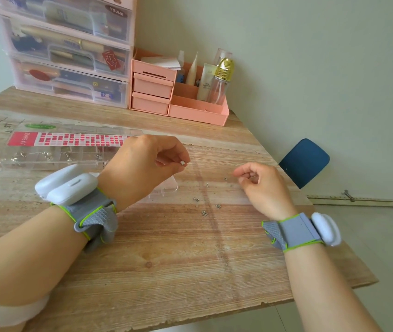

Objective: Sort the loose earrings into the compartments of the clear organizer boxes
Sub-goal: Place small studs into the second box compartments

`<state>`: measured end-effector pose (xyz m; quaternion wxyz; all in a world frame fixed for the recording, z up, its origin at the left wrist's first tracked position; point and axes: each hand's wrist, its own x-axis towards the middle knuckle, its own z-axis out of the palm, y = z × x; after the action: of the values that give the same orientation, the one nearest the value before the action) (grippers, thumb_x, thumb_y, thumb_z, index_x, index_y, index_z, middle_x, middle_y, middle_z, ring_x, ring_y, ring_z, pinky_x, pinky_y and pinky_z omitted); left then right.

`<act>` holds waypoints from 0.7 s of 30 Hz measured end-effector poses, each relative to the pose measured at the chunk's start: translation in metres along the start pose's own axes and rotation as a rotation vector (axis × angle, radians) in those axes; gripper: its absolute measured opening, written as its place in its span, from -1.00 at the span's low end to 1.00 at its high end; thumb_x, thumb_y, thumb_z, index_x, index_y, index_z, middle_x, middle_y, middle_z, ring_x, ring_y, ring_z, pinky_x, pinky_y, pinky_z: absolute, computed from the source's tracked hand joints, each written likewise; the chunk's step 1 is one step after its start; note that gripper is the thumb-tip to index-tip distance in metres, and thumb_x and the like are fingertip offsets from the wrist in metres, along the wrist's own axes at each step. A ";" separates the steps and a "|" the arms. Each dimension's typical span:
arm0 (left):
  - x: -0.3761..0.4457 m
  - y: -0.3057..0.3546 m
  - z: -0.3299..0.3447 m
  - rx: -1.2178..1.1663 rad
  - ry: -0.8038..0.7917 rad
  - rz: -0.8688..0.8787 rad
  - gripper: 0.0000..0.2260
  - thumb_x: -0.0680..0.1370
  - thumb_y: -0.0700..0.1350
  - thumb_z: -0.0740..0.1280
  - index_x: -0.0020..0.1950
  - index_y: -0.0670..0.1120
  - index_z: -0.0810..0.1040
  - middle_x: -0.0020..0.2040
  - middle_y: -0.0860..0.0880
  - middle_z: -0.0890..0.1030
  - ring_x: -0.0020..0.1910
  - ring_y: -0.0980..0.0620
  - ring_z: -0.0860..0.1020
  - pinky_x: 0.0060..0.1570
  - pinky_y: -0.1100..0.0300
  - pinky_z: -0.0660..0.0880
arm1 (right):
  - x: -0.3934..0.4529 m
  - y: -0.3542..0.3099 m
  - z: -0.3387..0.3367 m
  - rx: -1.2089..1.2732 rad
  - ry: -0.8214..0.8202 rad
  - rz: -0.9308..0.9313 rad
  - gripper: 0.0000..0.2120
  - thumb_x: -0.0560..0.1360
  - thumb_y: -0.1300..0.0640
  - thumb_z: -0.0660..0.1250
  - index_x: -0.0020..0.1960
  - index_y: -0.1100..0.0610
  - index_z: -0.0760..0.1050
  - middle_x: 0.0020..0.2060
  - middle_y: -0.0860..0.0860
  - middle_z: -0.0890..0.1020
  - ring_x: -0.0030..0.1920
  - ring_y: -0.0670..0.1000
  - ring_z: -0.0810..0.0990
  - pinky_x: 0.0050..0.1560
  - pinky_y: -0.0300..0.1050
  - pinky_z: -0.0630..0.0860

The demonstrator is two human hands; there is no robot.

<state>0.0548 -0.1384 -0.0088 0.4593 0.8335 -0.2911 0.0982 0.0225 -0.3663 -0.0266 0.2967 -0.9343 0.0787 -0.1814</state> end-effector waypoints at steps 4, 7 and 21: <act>0.000 0.000 0.001 0.008 -0.003 -0.004 -0.87 0.42 -0.23 0.41 -0.16 0.01 0.61 -0.21 0.08 0.65 -0.20 0.22 0.58 -0.03 0.36 0.49 | -0.002 -0.003 0.000 -0.066 -0.059 -0.002 -0.76 0.46 0.26 0.28 -0.20 -0.06 0.58 -0.31 -0.15 0.57 -0.32 -0.19 0.46 -0.28 -0.21 0.38; 0.000 0.000 0.001 0.014 -0.004 -0.001 -0.87 0.42 -0.22 0.41 -0.15 0.01 0.61 -0.20 0.08 0.65 -0.22 0.18 0.60 -0.07 0.36 0.50 | -0.002 -0.004 0.001 -0.049 -0.090 -0.009 -0.78 0.45 0.22 0.31 -0.24 -0.09 0.55 -0.36 -0.18 0.54 -0.32 -0.18 0.45 -0.21 -0.18 0.39; 0.000 -0.001 0.000 0.019 0.001 0.007 -0.87 0.42 -0.22 0.41 -0.15 0.02 0.61 -0.20 0.07 0.64 -0.19 0.18 0.60 -0.07 0.32 0.51 | -0.002 -0.003 0.001 0.006 -0.099 -0.078 -0.88 0.44 0.18 0.38 -0.18 -0.04 0.58 -0.34 -0.18 0.54 -0.34 -0.24 0.45 -0.23 -0.32 0.33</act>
<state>0.0555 -0.1386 -0.0095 0.4512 0.8367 -0.2929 0.1029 0.0212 -0.3625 -0.0260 0.2958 -0.9435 0.0269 -0.1469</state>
